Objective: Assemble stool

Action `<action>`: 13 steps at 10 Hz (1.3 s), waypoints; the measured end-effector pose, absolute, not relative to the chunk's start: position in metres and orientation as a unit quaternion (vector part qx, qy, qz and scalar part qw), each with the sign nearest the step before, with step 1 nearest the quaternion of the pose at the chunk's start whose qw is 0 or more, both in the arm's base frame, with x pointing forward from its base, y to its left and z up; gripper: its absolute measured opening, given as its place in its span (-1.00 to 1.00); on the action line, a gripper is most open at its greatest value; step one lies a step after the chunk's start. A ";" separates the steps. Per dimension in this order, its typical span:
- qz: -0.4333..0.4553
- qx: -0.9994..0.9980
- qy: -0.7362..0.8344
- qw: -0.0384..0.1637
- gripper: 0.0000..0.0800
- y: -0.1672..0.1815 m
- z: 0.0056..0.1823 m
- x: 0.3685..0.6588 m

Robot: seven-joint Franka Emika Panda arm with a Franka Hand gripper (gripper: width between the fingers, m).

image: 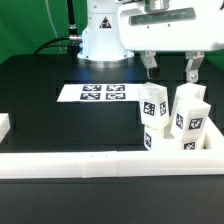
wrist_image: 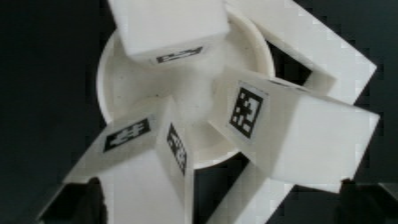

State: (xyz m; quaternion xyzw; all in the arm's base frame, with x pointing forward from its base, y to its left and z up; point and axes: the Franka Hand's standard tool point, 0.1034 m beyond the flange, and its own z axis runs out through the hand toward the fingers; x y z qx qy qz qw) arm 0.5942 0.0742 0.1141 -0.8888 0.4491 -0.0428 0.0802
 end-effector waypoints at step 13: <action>-0.048 -0.995 -0.083 0.021 0.62 0.058 0.109 0.599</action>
Offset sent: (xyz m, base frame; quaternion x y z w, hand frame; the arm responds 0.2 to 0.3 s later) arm 0.0000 0.0000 0.0000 0.0000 0.0000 -0.1938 0.9810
